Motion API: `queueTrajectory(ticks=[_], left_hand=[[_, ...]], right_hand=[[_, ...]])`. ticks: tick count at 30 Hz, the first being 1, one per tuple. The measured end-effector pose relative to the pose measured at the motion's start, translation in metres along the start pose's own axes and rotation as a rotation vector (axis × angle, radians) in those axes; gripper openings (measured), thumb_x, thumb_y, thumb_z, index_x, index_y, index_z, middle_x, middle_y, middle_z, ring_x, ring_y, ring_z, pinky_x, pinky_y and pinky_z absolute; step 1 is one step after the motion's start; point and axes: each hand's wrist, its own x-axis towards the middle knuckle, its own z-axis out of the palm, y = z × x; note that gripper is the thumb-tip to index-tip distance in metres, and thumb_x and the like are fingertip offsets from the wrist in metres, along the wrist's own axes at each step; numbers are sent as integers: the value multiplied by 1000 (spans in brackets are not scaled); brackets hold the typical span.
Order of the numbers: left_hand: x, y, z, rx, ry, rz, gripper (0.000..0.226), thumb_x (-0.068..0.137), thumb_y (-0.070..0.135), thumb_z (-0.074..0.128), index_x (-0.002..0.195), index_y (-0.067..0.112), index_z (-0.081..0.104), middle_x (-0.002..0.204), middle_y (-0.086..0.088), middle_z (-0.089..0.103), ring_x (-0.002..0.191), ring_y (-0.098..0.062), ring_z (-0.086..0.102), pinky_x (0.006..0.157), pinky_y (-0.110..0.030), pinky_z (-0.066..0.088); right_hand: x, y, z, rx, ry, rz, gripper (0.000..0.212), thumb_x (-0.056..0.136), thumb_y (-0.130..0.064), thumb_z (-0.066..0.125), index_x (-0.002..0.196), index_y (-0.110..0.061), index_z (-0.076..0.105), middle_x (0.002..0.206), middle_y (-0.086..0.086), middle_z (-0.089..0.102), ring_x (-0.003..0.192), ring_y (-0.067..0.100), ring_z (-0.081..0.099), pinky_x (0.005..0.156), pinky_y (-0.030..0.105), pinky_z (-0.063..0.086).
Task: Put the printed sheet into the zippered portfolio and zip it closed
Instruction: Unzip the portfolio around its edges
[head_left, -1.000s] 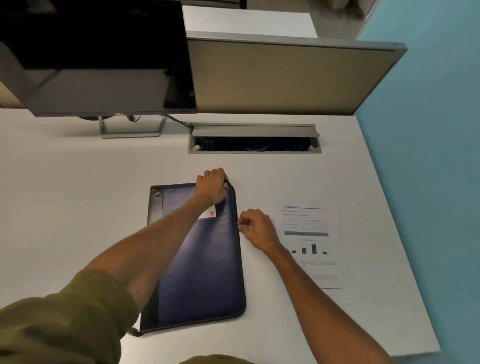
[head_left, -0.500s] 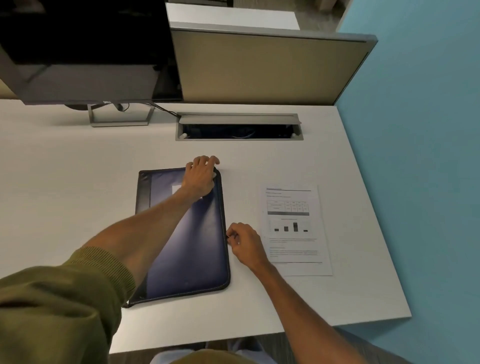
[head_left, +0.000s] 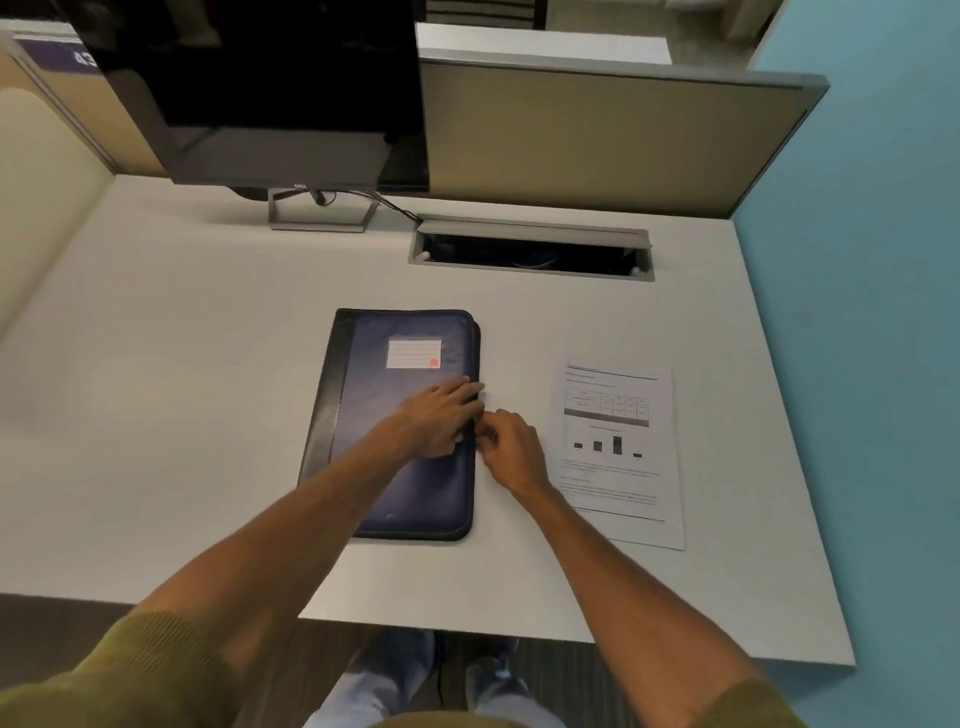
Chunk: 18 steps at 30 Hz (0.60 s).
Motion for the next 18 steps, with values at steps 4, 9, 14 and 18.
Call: queueTrajectory(ticks=[4,9,14,18], left_hand=[[2,1,-3,-46,-39,0,62,109,26,56,165,14,34,180,-11,15,169,-33,8,138,-45,15],[0,-6,-3,-101,-86,26,54,109,23,54,160,20,39,181,-8,10,170,-32,2,138,-50,19],[-4,-7,-4,-169,-72,6,54,108,21,55,160,21,39,182,-6,4,170,-32,2,135,-49,25],[-8,-11,-3,-195,-59,10,52,108,24,56,158,24,41,182,-5,1,170,-32,6,136,-53,25]], right_hand=[[-12,0,9,20,45,19,16,105,-18,61,109,-6,71,113,11,75,101,28,67,98,44,55],[-34,-4,22,-22,90,67,15,106,-16,58,107,-7,70,111,10,73,100,27,65,96,44,54],[-64,2,30,-15,52,90,12,102,-10,60,101,-6,71,105,9,74,99,25,65,95,45,54],[-97,9,41,39,26,87,7,96,-8,65,97,-7,71,99,7,73,94,22,66,89,44,57]])
